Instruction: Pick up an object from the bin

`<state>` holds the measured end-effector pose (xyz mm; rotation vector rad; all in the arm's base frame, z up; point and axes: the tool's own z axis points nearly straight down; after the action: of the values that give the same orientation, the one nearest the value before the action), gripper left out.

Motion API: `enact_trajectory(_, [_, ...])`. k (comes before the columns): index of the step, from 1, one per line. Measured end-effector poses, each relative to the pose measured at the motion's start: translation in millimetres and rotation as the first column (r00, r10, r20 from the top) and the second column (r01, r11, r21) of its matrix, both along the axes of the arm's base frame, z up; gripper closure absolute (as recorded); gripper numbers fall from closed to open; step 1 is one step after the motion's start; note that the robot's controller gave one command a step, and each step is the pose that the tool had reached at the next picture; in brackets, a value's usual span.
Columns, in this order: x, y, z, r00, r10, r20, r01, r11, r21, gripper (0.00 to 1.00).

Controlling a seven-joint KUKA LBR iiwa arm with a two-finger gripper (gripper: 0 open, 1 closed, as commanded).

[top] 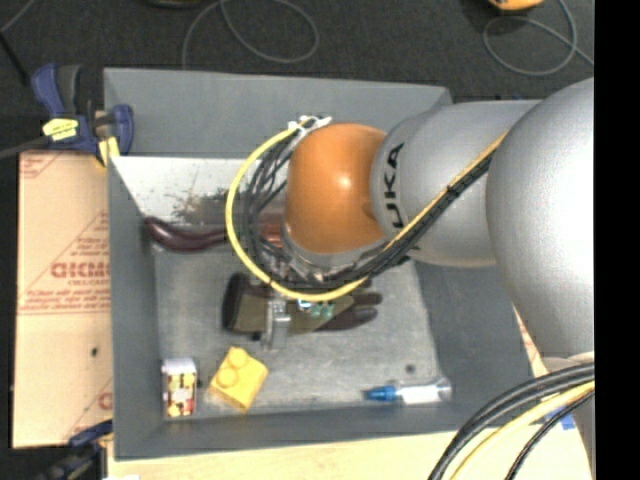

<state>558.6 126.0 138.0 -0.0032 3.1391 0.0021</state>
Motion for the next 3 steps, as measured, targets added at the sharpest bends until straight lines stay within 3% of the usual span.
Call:
enact_trajectory(1, [14.8, -6, -10, 0.991, 0.131, 0.003, -0.131, 0.991, 0.000, 0.00])
enact_trajectory(2, [28.1, -18, -20, 0.935, 0.355, 0.002, -0.355, 0.935, -0.002, 0.00])
enact_trajectory(3, [27.8, -19, -30, 0.949, 0.316, 0.003, -0.316, 0.949, 0.000, 0.00])
